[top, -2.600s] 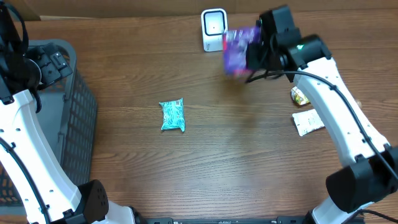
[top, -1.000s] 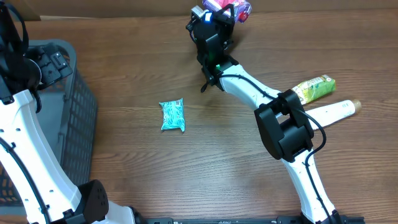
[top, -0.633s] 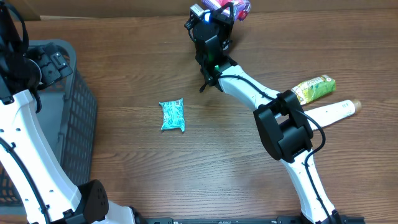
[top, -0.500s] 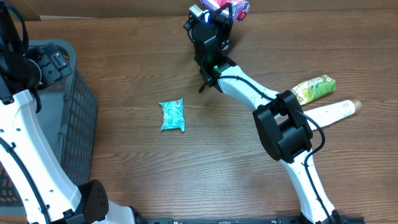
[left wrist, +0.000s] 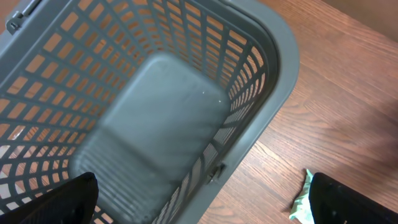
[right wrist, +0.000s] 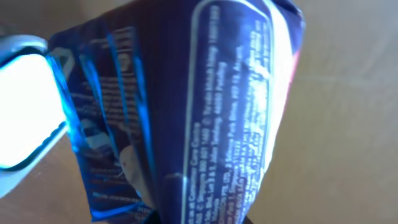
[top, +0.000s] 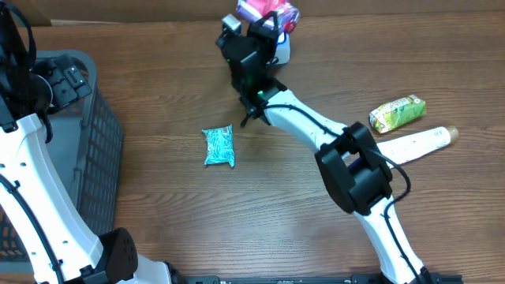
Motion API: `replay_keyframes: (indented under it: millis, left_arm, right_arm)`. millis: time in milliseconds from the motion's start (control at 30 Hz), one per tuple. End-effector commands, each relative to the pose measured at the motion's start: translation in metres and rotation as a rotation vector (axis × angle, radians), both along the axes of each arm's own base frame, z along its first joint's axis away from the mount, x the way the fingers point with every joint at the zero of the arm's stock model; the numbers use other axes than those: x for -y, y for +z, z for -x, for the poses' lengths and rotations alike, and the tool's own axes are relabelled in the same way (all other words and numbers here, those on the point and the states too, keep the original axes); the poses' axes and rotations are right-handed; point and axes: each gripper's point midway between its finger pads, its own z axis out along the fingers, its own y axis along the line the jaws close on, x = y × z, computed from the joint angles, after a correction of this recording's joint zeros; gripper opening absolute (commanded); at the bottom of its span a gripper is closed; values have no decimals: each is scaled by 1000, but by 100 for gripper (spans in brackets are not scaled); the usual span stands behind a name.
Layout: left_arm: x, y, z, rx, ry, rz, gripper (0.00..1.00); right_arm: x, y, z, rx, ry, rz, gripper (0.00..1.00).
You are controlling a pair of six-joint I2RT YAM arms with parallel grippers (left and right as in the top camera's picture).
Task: Scan the item barcode
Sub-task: 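Carry the purple pouch right and drop it beside the tube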
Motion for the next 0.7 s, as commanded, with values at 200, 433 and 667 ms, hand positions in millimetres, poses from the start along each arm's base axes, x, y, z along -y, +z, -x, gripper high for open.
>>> replay_keyframes:
  millis: [200, 433, 667]
  left_arm:
    - [-3, -2, -1, -12, -2, -7, 100]
    - [-3, -2, -1, -12, -2, -7, 100]
    - [-3, -2, -1, -12, -2, -7, 100]
  right_arm:
    - [-49, 94, 102, -259, 337, -601, 4]
    - [8, 150, 150, -299, 76, -1455, 4]
    - [146, 108, 183, -189, -641, -1771, 4]
